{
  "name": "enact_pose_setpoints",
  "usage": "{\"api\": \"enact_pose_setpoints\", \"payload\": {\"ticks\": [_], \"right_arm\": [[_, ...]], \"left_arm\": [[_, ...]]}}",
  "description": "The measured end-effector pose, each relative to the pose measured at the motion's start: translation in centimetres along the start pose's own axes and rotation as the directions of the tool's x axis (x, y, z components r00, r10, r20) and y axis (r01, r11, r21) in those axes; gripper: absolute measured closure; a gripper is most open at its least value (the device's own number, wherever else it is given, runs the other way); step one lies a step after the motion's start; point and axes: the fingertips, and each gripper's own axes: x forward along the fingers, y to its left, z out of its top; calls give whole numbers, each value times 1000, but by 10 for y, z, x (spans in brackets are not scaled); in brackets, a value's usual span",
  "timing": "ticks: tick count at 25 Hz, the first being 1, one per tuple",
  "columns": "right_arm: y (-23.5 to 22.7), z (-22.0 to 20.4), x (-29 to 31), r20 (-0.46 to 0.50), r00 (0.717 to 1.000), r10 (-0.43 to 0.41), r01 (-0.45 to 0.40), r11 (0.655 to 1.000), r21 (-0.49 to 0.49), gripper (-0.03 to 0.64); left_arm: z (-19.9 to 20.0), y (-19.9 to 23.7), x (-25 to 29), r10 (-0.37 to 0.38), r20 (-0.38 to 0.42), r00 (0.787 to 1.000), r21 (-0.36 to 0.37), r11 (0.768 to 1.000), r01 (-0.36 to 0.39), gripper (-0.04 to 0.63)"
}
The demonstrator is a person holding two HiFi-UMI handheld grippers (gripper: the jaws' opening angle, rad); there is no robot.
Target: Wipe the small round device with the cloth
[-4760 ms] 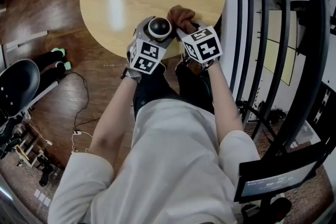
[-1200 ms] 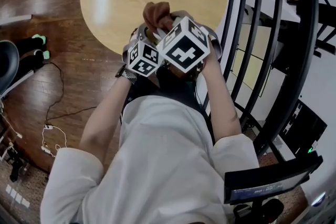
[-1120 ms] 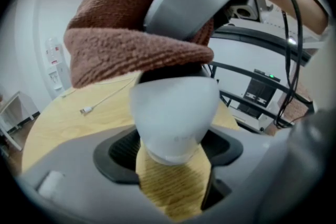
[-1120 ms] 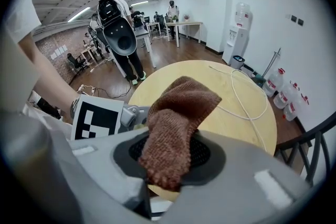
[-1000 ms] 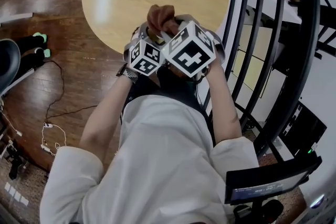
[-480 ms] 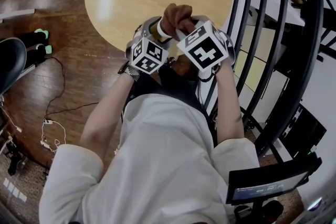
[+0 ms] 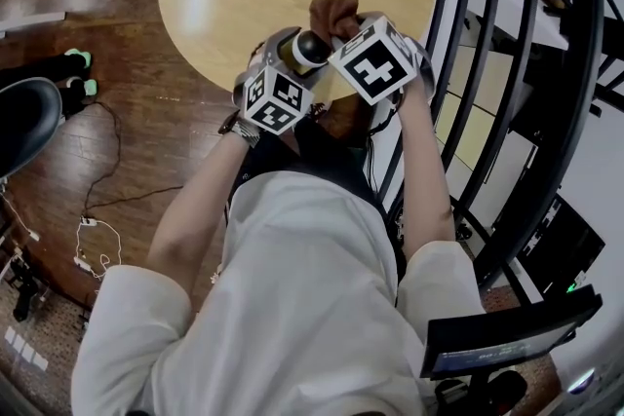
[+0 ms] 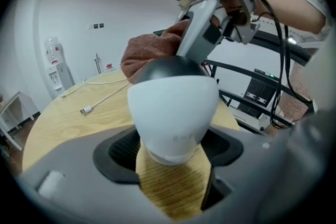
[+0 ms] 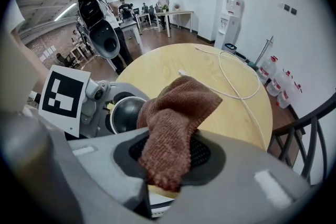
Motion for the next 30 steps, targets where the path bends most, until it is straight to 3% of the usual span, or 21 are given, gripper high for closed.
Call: {"api": "enact_pose_setpoints", "payload": {"ticks": [8, 14, 18, 23, 26, 30], "right_arm": [[2, 21, 7, -3, 1000, 26, -26, 996, -81, 512], [3, 44, 1, 2, 1000, -13, 14, 967, -253, 512], [9, 47, -2, -15, 999, -42, 34, 924, -381, 512], [17, 48, -3, -55, 995, -81, 38, 832, -554, 512], [23, 45, -4, -78, 994, -80, 15, 787, -616, 512], [33, 38, -8, -110, 993, -33, -47, 754, -655, 512]], "left_arm": [[-2, -2, 1, 4, -5, 1000, 14, 1000, -4, 218], [-2, -3, 3, 0, -12, 1000, 16, 1000, 0, 218], [-1, -4, 5, -6, -15, 1000, 18, 1000, 6, 218], [-12, -5, 14, -14, -32, 999, 13, 1000, 15, 218], [-13, -7, 19, -18, -29, 999, 19, 1000, 19, 218], [-7, -8, 19, -20, -29, 999, 29, 999, 21, 218]]}}
